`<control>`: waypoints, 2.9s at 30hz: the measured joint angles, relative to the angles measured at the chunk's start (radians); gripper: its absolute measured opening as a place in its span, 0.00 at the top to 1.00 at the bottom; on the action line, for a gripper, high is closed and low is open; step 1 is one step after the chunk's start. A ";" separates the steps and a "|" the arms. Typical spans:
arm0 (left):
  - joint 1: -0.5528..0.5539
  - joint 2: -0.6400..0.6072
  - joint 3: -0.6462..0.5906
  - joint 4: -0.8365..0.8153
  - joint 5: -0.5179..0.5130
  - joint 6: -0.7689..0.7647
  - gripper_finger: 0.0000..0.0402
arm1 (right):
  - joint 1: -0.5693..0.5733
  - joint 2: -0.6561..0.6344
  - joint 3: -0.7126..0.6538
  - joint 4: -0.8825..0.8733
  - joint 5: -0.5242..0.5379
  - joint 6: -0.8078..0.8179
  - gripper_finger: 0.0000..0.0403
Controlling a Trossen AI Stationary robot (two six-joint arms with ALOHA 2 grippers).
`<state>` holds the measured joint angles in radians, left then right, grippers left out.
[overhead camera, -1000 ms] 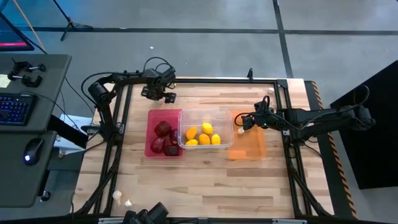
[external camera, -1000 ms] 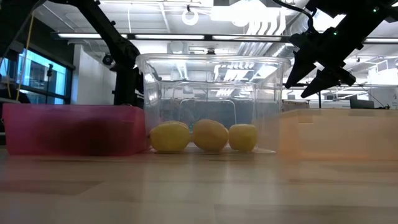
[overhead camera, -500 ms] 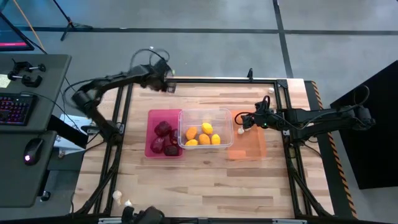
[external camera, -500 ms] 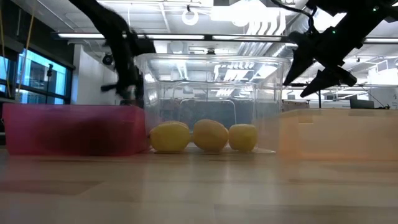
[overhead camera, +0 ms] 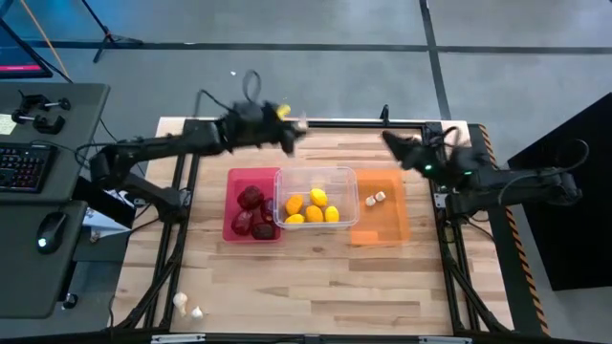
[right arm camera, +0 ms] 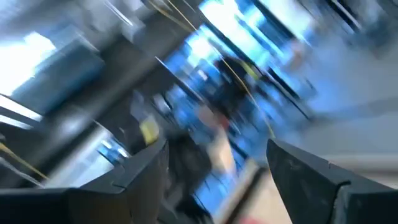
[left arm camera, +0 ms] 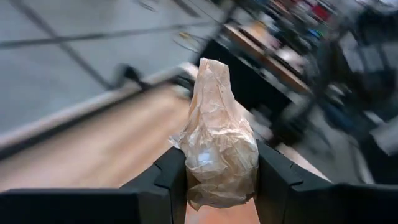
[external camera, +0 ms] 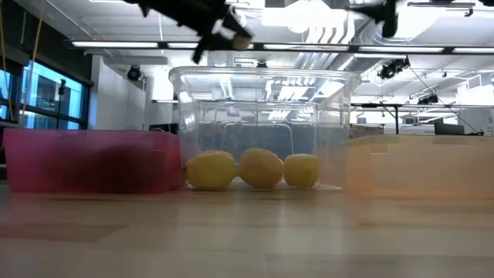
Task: Sort produce into baskets
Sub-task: Put the white garlic into the orange bin
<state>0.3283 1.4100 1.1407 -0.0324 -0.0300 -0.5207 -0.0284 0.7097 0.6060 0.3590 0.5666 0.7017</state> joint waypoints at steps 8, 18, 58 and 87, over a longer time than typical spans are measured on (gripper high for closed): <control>-0.277 0.240 0.101 0.196 -0.005 0.033 0.71 | 0.003 -0.113 0.000 -0.034 -0.033 -0.132 0.35; -0.355 0.595 0.532 0.068 -0.016 0.087 0.71 | 0.003 -0.134 0.000 -0.081 -0.150 -0.173 0.35; -0.280 0.507 0.614 -0.351 -0.007 0.175 0.37 | 0.003 -0.106 -0.001 -0.150 -0.158 -0.159 0.35; -1.125 0.058 0.091 -0.817 -0.046 -0.803 0.37 | 0.129 0.119 -0.002 -0.378 -0.156 0.043 0.35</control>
<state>-0.7971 1.4683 1.2313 -0.8494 -0.0760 -1.3235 0.1001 0.8287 0.6044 -0.0189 0.4110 0.7444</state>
